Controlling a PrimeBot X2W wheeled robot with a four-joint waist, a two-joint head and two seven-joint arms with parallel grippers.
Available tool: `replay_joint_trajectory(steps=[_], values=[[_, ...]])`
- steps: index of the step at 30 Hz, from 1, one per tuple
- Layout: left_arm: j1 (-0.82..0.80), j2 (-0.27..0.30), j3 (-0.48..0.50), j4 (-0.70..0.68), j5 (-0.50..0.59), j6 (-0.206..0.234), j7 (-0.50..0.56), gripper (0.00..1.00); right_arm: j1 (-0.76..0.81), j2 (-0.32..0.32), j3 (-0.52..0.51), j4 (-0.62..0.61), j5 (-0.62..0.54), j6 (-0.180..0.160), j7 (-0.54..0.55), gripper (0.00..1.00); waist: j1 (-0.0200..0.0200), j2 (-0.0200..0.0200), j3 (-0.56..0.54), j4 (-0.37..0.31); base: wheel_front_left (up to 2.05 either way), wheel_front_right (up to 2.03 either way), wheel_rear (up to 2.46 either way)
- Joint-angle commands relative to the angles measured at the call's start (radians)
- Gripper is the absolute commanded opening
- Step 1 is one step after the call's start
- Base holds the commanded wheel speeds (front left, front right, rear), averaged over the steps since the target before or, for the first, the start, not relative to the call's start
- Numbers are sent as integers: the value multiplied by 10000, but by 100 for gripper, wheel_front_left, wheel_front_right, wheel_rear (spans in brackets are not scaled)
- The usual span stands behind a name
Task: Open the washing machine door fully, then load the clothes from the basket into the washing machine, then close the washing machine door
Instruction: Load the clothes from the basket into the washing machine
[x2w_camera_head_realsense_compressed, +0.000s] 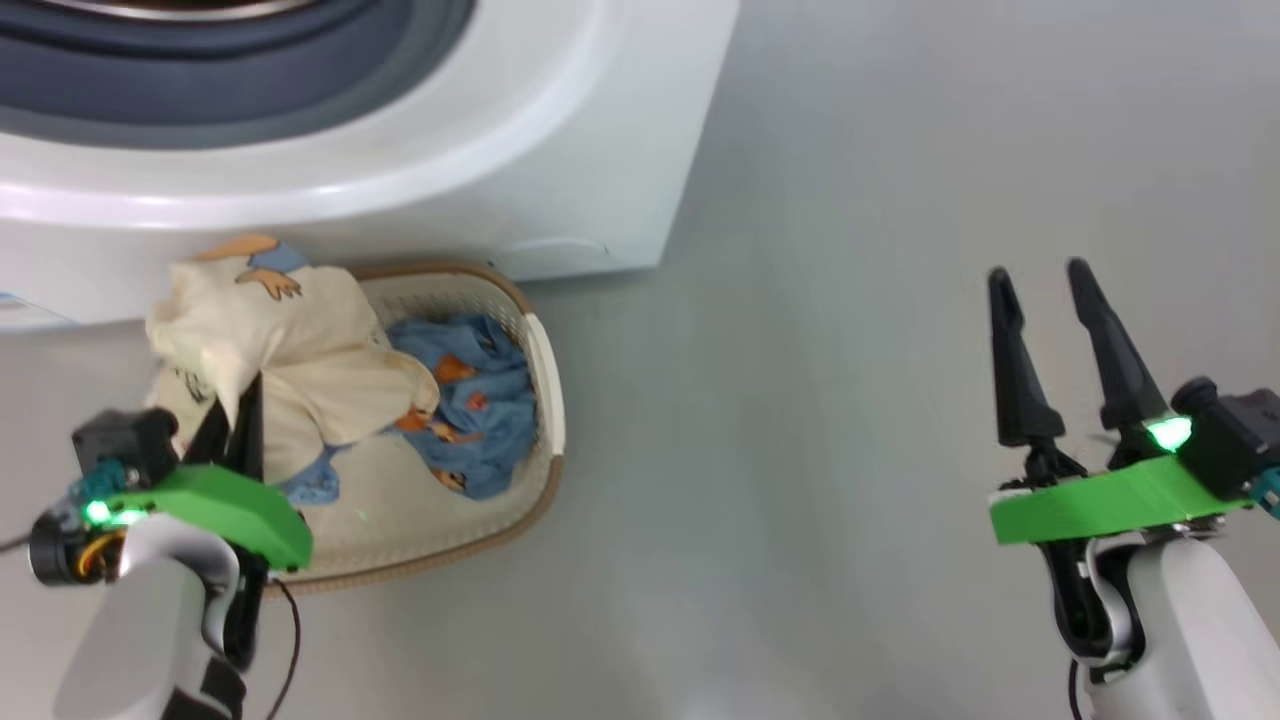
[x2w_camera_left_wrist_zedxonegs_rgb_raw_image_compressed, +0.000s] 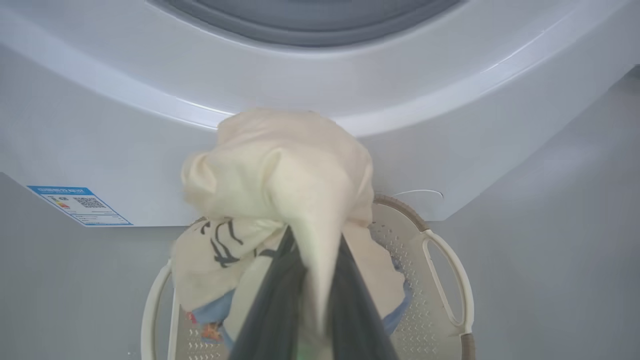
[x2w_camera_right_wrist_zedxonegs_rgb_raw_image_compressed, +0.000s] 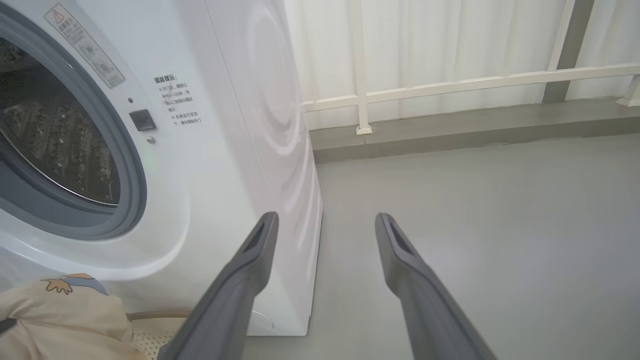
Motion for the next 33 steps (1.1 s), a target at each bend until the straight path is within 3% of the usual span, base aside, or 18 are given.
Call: replay_joint_trajectory(steps=[1,23,33], values=[[228,306,362,-385,121,78,-133,0,227,-111,104,-193,10,44,-78,100,2,0,-576,346,0,0,0],[3705,-962,2732,-5720,1848,-405,-135,0,1505,-497,-300,-185,66,44,-78,100,2,0,-2037,1108,0,0,0],[4575,-1385,3103,-7086,2171,-507,-135,0,1743,-499,-390,-233,62,44,-78,100,2,0,-2152,1227,0,0,0]])
